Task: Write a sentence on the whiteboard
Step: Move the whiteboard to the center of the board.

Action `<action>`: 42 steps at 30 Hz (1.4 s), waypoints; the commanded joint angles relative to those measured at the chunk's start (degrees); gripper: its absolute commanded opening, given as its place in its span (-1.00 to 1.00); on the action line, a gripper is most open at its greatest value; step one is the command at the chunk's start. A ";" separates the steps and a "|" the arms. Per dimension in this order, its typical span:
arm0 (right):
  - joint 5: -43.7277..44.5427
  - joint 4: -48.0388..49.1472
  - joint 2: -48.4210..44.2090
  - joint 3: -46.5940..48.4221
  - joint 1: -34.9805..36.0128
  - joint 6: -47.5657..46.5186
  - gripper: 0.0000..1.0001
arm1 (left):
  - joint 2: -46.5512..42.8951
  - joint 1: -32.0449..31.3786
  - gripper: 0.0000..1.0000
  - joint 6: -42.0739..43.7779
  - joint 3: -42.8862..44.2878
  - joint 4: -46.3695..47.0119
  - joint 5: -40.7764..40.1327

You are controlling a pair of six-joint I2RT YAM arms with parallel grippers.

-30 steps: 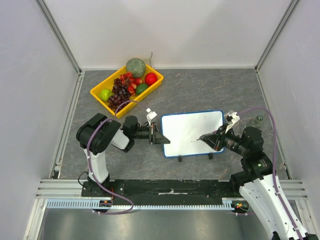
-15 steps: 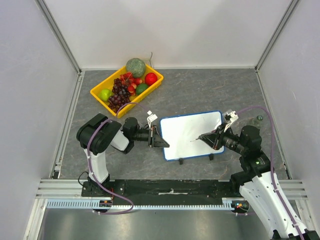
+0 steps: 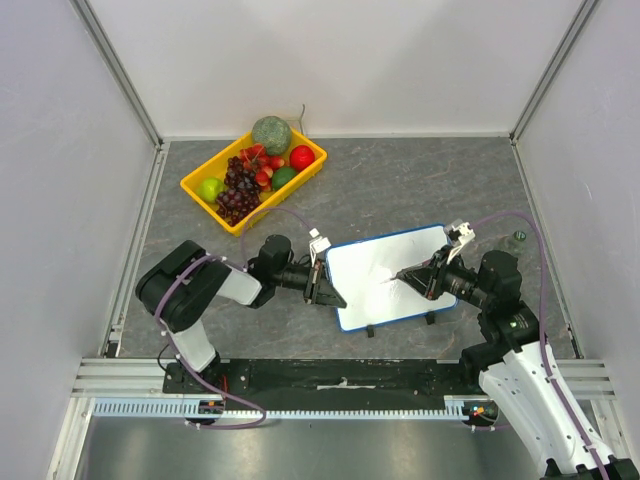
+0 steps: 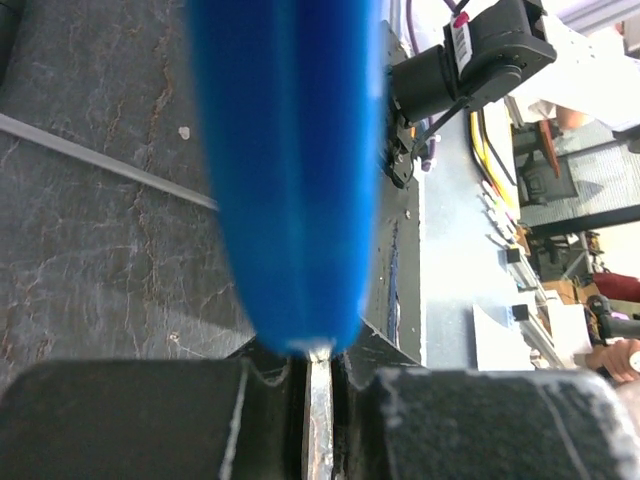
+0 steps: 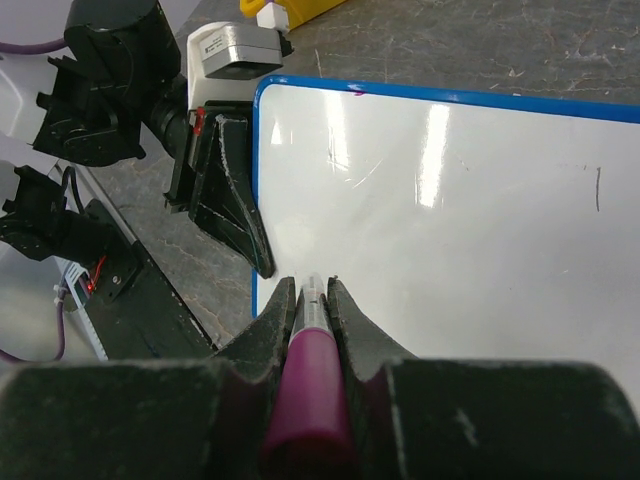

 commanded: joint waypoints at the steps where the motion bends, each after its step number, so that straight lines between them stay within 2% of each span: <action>1: -0.44 2.90 -0.50 -0.38 0.16 0.21 -1.00 | -4.59 -0.60 -0.96 8.32 0.89 -12.80 -4.34; 3: -0.53 2.82 -0.67 -0.47 0.33 0.30 -1.00 | -5.91 -0.51 -0.96 10.17 1.06 -15.96 -6.45; 5: -0.53 2.90 -0.85 -0.47 0.16 0.39 -1.00 | -6.61 -0.51 -0.69 11.23 1.33 -17.82 -7.60; 7: -0.44 2.90 -1.02 -0.56 0.16 0.30 -1.00 | -7.84 -0.51 -0.33 12.19 1.50 -19.66 -9.27; 10: -0.62 2.73 -1.02 -0.20 0.16 0.39 -1.00 | -10.91 -0.51 -0.03 12.81 0.63 -21.16 -12.25; 17: -0.79 2.90 -0.59 0.41 0.24 0.13 -1.00 | -24.35 -0.07 0.35 12.82 -3.77 -24.41 -21.56; 21: -0.79 2.82 -1.20 0.67 0.24 0.13 -1.00 | -33.49 0.02 0.46 12.56 -6.31 -28.80 -28.41; 26: -0.62 2.99 -1.90 0.41 0.24 0.30 -1.00 | -47.55 0.10 0.70 10.45 -9.83 -34.25 -38.61; 30: -1.23 3.43 -2.34 0.15 0.24 0.48 -1.00 | -56.08 0.19 0.82 10.18 -8.88 -43.02 -44.77; 33: -1.76 3.87 -2.34 0.24 0.24 0.22 -1.00 | -58.64 0.19 0.99 7.90 -7.29 -49.27 -49.43; 38: -2.02 5.63 -1.64 -0.55 0.24 1.09 -1.00 | -56.55 0.19 1.00 6.05 -3.08 -56.66 -53.92; 42: -2.81 7.91 -1.11 -1.34 0.16 2.67 -1.00 | -55.05 0.19 1.00 4.56 -3.15 -56.06 -53.31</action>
